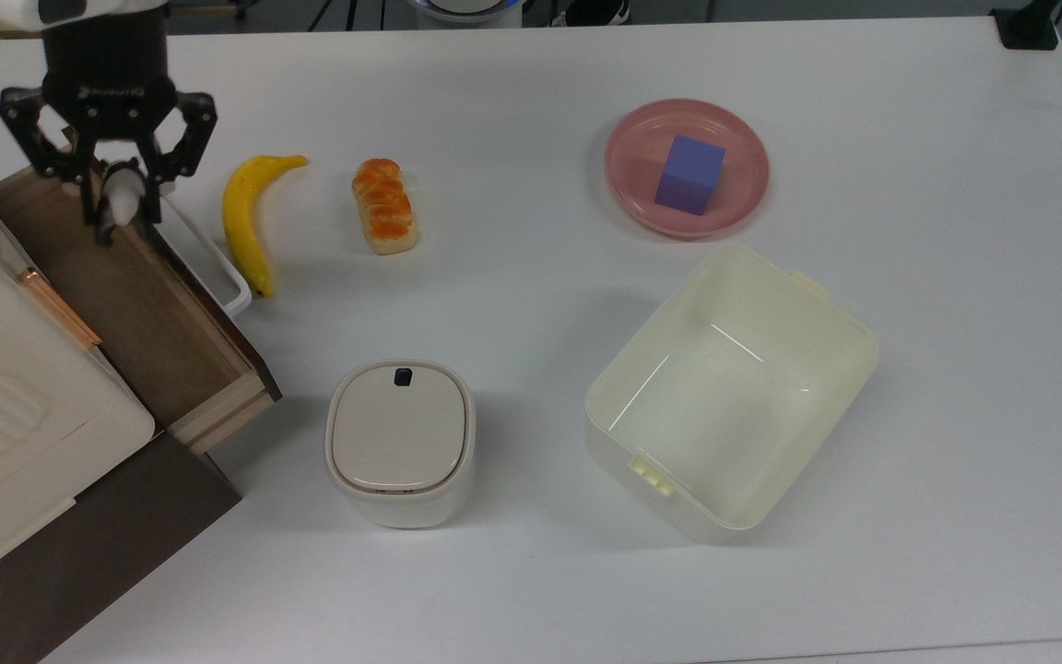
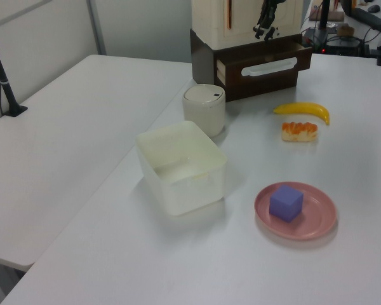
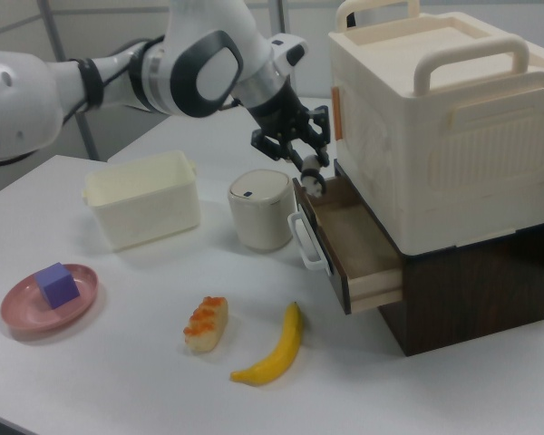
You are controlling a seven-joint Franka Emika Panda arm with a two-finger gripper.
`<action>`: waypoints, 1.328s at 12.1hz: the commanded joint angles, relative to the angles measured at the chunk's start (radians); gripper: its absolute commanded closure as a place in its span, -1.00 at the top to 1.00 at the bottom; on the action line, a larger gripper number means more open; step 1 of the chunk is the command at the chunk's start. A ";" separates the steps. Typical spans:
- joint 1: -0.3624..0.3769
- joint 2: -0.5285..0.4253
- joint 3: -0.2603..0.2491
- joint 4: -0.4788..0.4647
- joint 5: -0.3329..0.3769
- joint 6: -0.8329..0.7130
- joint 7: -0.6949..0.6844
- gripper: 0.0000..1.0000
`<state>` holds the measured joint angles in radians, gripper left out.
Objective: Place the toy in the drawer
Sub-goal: 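Lower the panda toy into the drawer and open the gripper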
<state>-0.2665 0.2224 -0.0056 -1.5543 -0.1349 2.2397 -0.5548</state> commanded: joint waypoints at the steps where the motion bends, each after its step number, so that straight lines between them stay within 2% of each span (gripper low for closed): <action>1: -0.029 0.060 0.001 0.002 -0.057 0.081 -0.141 -0.22; 3: -0.039 0.075 0.001 0.000 -0.066 0.100 -0.155 -0.15; 4: -0.039 0.081 0.001 0.000 -0.066 0.107 -0.154 0.10; 7: -0.043 0.080 0.007 -0.001 -0.058 0.107 -0.142 0.37; 9: -0.039 0.074 0.015 -0.001 -0.051 0.104 -0.101 0.40; 11: -0.013 0.063 0.016 -0.003 -0.051 0.097 0.000 0.40; 14: 0.077 0.054 0.016 -0.015 -0.051 0.057 0.192 0.40; 16: 0.148 0.029 0.018 -0.013 -0.046 -0.073 0.358 0.40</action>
<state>-0.1924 0.2999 0.0196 -1.5491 -0.1841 2.2921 -0.3646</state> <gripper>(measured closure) 0.300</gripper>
